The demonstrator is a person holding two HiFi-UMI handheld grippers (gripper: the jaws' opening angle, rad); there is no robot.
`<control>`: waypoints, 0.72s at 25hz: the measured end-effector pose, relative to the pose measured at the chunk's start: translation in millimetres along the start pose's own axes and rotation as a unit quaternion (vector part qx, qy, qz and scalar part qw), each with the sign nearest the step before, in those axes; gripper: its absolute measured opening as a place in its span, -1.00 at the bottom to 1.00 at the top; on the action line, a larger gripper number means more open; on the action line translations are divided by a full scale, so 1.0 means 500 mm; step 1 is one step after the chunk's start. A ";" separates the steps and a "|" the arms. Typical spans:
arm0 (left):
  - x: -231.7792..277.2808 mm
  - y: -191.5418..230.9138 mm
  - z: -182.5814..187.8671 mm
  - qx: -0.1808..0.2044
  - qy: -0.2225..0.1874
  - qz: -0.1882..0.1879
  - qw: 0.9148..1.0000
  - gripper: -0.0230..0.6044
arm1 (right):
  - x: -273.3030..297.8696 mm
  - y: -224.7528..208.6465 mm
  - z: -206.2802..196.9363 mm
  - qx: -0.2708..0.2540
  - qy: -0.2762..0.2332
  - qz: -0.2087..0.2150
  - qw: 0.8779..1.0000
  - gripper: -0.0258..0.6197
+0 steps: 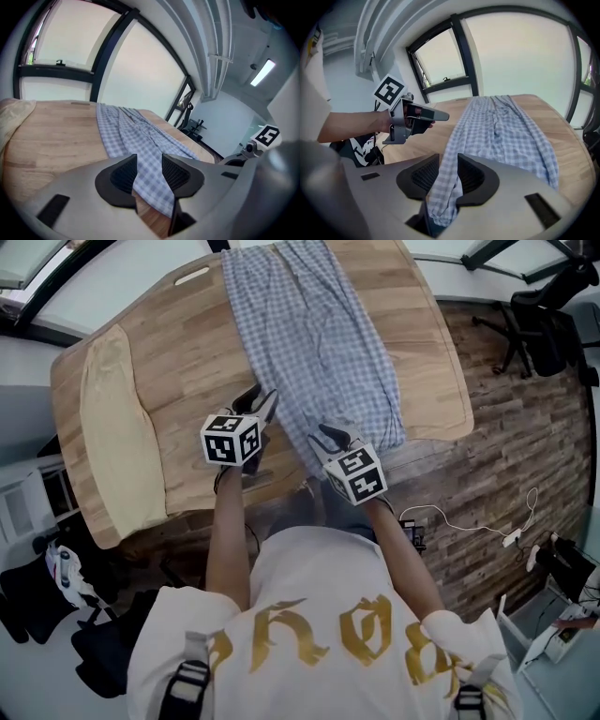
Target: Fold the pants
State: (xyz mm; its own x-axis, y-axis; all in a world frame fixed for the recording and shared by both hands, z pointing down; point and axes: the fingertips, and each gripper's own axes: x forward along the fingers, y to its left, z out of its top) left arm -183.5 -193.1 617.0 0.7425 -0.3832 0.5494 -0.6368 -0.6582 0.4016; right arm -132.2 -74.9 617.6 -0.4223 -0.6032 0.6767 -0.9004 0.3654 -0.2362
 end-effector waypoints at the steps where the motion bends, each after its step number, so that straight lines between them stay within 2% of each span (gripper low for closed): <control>1: 0.008 0.010 -0.014 -0.004 0.013 0.002 1.000 -0.42 | 0.015 0.007 -0.012 0.007 0.013 0.009 1.000 -0.47; 5: 0.033 0.044 -0.057 -0.029 0.049 0.011 0.998 -0.40 | 0.059 0.026 -0.047 0.047 0.050 0.045 0.997 -0.46; 8: 0.046 0.062 -0.077 -0.065 0.064 0.010 0.996 -0.40 | 0.086 0.039 -0.075 0.056 0.082 0.062 0.993 -0.46; 12: 0.056 0.071 -0.091 -0.070 0.076 0.019 0.994 -0.41 | 0.103 0.057 -0.111 0.049 0.107 0.073 0.990 -0.54; 18: 0.067 0.080 -0.090 -0.081 0.077 0.019 0.994 -0.40 | 0.129 0.082 -0.150 0.017 0.148 0.083 0.985 -0.51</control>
State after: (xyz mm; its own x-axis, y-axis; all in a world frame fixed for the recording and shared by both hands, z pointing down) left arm -193.3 -203.2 684.6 0.6849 -0.2941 0.6667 -0.6980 -0.5274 0.4844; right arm -188.3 -45.7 704.0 -0.5196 -0.3010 0.7996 -0.8263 0.4151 -0.3806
